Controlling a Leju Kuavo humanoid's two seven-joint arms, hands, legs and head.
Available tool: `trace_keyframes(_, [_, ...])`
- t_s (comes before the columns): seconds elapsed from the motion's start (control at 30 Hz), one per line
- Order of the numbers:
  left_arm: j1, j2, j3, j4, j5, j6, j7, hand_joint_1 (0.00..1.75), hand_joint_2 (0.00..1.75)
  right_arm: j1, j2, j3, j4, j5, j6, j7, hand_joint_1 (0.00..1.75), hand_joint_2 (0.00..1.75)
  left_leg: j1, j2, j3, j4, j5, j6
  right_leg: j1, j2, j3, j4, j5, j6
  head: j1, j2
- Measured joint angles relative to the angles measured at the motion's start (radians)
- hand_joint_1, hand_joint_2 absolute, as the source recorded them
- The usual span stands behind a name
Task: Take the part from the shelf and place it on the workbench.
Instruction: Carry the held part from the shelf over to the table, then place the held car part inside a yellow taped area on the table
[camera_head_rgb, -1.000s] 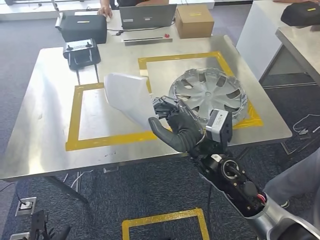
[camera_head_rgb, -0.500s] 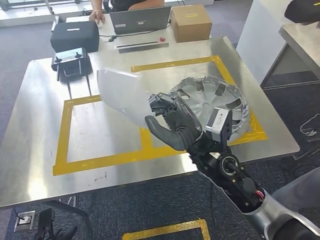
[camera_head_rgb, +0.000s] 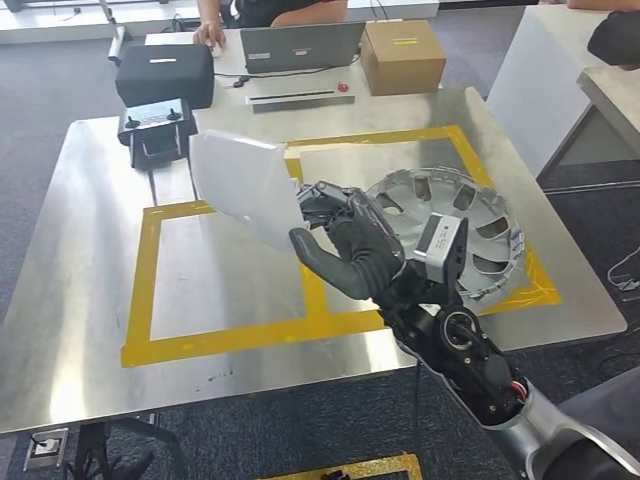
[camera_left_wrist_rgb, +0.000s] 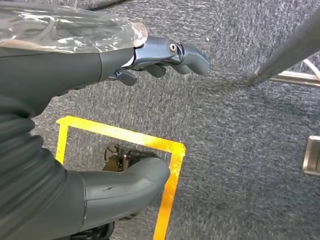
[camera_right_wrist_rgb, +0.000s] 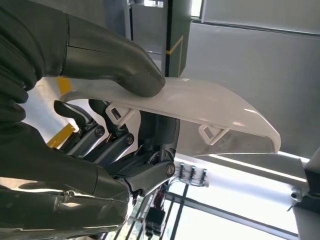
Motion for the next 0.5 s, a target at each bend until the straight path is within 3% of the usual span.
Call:
trace_keyframes(0.07, [0.000,-0.001,0.000,0.000,-0.003,0.001,0.000,0.00,1.75,-0.002,0.000,0.000,0.001,0.009,-0.001,0.007,1.75,1.75,0.003,-0.002,0.013,0.003,-0.010,-0.007,-0.005,-0.001,0.048,-0.131,0.086,0.004,0.003,0.000])
trace_keyframes(0.13, [-0.002,-0.001,0.000,0.000,-0.005,0.002,0.000,0.00,1.75,-0.007,0.001,0.001,0.004,0.018,-0.002,0.013,1.75,1.75,0.002,-0.004,0.016,0.007,-0.016,-0.017,-0.003,-0.001,0.096,-0.244,0.132,0.001,0.005,0.000])
trace_keyframes(0.17, [-0.002,-0.001,0.000,0.000,-0.006,0.003,0.000,0.00,1.75,-0.010,0.003,0.002,0.007,0.024,-0.003,0.017,1.75,1.75,0.000,-0.004,0.014,0.010,-0.019,-0.020,-0.003,-0.001,0.107,-0.267,0.133,-0.002,0.004,0.000])
trace_keyframes(0.3, [-0.003,0.000,0.000,0.000,-0.013,0.008,0.001,0.00,1.75,-0.028,0.013,0.007,0.037,0.062,-0.005,0.031,1.75,1.75,-0.005,-0.002,0.011,0.009,-0.015,-0.001,-0.001,0.004,0.113,-0.277,0.131,-0.007,-0.005,0.000])
trace_keyframes(0.5, [-0.007,-0.001,0.000,0.000,-0.016,0.010,-0.011,0.00,1.75,-0.083,0.033,0.041,0.116,0.143,-0.007,0.048,1.75,1.75,-0.003,-0.002,0.018,-0.005,-0.009,-0.012,0.002,0.003,0.114,-0.277,0.130,-0.016,-0.008,0.000])
